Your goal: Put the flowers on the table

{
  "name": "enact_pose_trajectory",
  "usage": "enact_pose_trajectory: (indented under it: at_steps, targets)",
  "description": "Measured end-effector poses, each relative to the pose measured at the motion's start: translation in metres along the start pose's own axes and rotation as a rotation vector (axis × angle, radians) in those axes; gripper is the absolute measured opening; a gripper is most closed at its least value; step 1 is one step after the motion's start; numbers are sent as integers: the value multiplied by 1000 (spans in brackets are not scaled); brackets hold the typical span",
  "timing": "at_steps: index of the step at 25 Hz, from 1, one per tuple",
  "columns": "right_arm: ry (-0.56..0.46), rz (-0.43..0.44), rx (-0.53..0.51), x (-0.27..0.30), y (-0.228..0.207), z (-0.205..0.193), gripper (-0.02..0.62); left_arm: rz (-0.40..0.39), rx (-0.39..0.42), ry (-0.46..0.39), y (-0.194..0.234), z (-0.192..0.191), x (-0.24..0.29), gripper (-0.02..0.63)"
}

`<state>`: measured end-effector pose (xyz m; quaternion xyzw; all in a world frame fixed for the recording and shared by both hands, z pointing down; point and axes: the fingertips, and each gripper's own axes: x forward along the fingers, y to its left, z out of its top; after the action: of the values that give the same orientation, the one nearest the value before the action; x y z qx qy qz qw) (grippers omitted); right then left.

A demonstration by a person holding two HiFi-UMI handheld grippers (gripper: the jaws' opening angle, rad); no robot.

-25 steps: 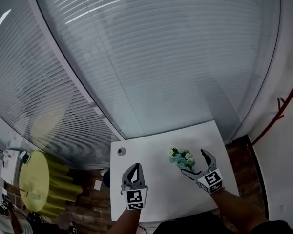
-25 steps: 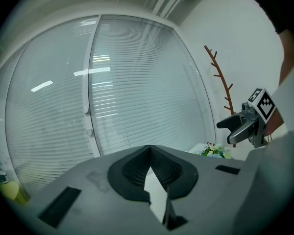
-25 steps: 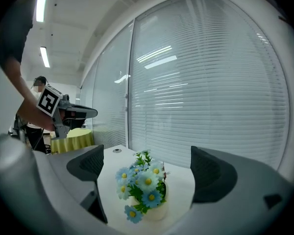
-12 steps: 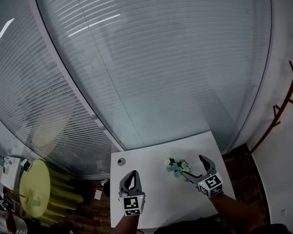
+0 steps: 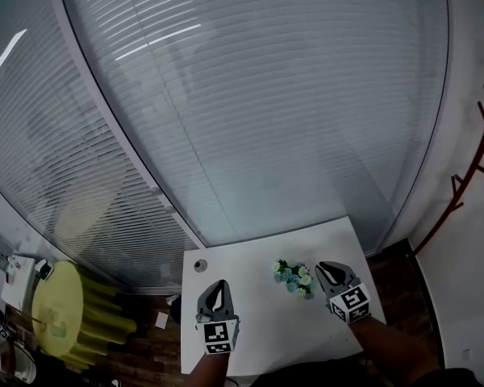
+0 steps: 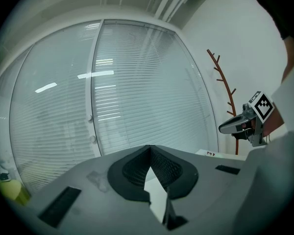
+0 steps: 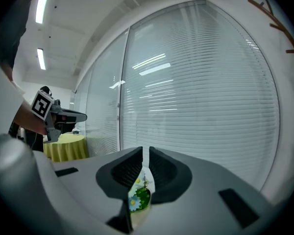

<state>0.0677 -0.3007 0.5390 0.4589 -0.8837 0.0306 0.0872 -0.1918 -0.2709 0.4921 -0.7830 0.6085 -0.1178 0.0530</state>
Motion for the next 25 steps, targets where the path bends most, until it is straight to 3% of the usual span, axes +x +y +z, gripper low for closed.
enact_pose_trajectory:
  at_steps: [3,25]
  targets:
    - [-8,-31,-22,-3,-5,4,17,5,-5,9,0,-4,-1,5]
    - [-15,-61,-55,-11,-16,20,15,-4,7,14,-4,-1,0,5]
